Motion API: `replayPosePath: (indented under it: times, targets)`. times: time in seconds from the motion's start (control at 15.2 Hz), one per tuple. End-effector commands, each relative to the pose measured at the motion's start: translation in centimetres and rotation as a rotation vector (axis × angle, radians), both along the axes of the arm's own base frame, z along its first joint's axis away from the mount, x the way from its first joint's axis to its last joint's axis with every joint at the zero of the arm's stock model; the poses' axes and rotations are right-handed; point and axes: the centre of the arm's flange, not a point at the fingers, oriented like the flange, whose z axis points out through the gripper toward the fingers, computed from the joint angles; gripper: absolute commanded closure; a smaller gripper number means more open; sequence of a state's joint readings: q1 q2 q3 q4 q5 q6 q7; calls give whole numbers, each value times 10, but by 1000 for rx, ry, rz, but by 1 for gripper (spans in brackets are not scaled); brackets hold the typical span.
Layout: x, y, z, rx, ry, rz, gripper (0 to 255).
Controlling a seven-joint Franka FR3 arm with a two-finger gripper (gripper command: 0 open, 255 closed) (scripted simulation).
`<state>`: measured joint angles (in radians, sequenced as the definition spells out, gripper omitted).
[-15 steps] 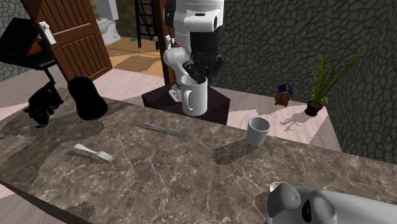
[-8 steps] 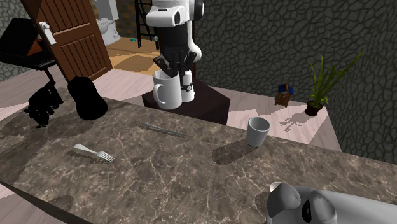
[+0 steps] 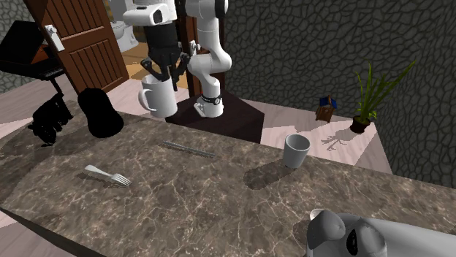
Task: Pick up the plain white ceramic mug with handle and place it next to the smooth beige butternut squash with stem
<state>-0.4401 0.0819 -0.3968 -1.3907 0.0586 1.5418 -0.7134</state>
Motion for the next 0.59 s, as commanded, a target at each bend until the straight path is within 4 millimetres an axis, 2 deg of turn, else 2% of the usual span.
replayPosePath:
  times: [0.0,0.53]
  targets:
    - [-24,-15,-1,0,0,1,255]
    - [-114,-70,-1,0,0,1,255]
